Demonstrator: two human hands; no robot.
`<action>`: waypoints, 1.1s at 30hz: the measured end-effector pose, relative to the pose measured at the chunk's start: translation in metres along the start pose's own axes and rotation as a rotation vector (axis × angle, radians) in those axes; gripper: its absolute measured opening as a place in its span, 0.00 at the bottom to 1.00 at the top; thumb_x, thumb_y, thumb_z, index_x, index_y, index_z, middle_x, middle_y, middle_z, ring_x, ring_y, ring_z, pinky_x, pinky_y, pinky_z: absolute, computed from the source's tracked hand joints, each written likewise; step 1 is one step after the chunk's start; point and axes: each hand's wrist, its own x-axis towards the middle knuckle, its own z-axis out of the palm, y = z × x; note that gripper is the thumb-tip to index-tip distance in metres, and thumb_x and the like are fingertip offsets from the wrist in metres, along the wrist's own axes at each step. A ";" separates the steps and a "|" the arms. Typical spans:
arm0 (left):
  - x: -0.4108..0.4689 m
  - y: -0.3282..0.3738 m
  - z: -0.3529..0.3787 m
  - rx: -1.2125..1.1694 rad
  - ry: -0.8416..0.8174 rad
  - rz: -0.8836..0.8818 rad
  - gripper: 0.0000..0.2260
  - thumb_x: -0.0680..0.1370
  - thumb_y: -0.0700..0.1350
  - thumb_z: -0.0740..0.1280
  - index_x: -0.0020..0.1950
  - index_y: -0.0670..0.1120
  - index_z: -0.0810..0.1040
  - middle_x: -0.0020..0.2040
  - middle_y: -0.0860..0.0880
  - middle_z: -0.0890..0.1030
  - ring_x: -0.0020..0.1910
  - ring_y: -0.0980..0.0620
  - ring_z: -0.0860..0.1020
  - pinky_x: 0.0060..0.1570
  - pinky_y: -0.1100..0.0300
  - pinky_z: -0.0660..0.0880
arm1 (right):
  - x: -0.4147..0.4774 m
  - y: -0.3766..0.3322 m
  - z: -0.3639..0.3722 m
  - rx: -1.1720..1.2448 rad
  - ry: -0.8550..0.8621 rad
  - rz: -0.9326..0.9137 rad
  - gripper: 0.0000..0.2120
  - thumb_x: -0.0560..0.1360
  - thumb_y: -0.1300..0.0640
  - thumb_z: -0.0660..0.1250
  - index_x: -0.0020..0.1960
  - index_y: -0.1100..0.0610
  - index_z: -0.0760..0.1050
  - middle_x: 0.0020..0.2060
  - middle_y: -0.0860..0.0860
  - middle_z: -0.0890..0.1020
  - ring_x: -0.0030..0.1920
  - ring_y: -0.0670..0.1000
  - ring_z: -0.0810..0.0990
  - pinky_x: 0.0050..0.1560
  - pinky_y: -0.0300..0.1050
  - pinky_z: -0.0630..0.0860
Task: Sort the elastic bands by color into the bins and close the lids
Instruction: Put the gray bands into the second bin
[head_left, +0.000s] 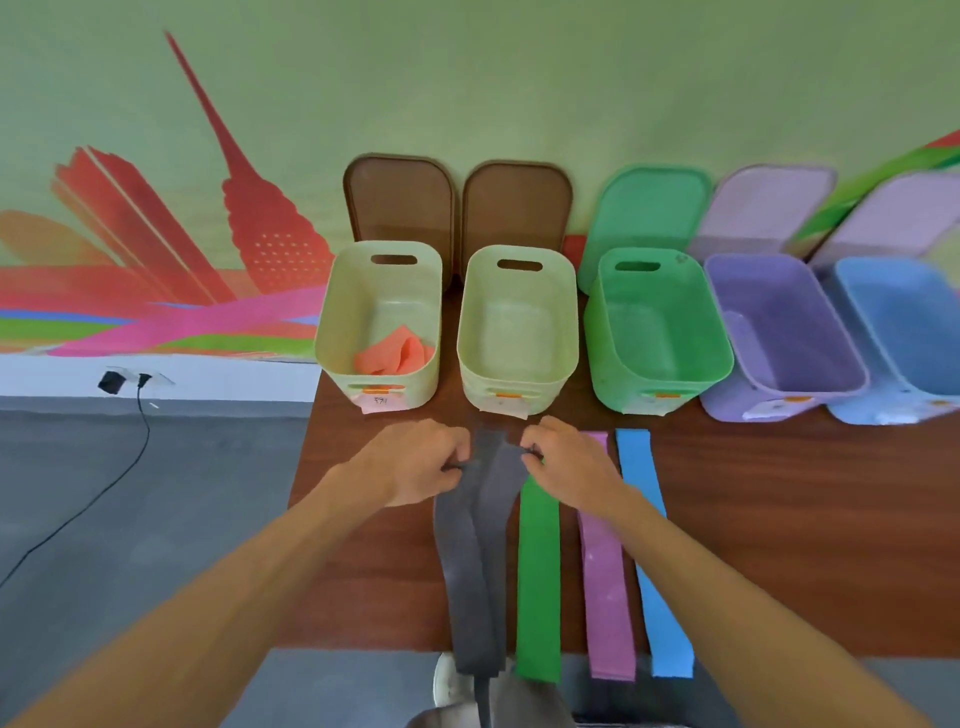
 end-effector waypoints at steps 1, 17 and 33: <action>-0.003 0.003 -0.004 -0.035 -0.012 0.013 0.02 0.74 0.45 0.65 0.45 0.50 0.73 0.39 0.54 0.78 0.40 0.50 0.76 0.38 0.57 0.70 | -0.007 -0.002 -0.007 0.006 -0.019 -0.014 0.06 0.78 0.54 0.61 0.50 0.54 0.74 0.46 0.49 0.75 0.48 0.52 0.77 0.45 0.45 0.70; -0.022 0.054 -0.119 -0.517 0.166 0.161 0.05 0.72 0.40 0.70 0.41 0.50 0.77 0.30 0.52 0.78 0.25 0.54 0.74 0.33 0.61 0.72 | -0.073 -0.057 -0.159 0.093 0.172 -0.091 0.07 0.73 0.54 0.71 0.41 0.57 0.81 0.30 0.45 0.78 0.29 0.41 0.73 0.33 0.28 0.69; 0.042 0.056 -0.220 -0.449 0.497 0.152 0.04 0.73 0.40 0.70 0.41 0.47 0.78 0.31 0.54 0.75 0.25 0.62 0.71 0.32 0.64 0.70 | 0.018 -0.061 -0.272 0.057 0.626 0.075 0.05 0.71 0.52 0.66 0.42 0.52 0.78 0.37 0.53 0.81 0.43 0.55 0.78 0.42 0.47 0.75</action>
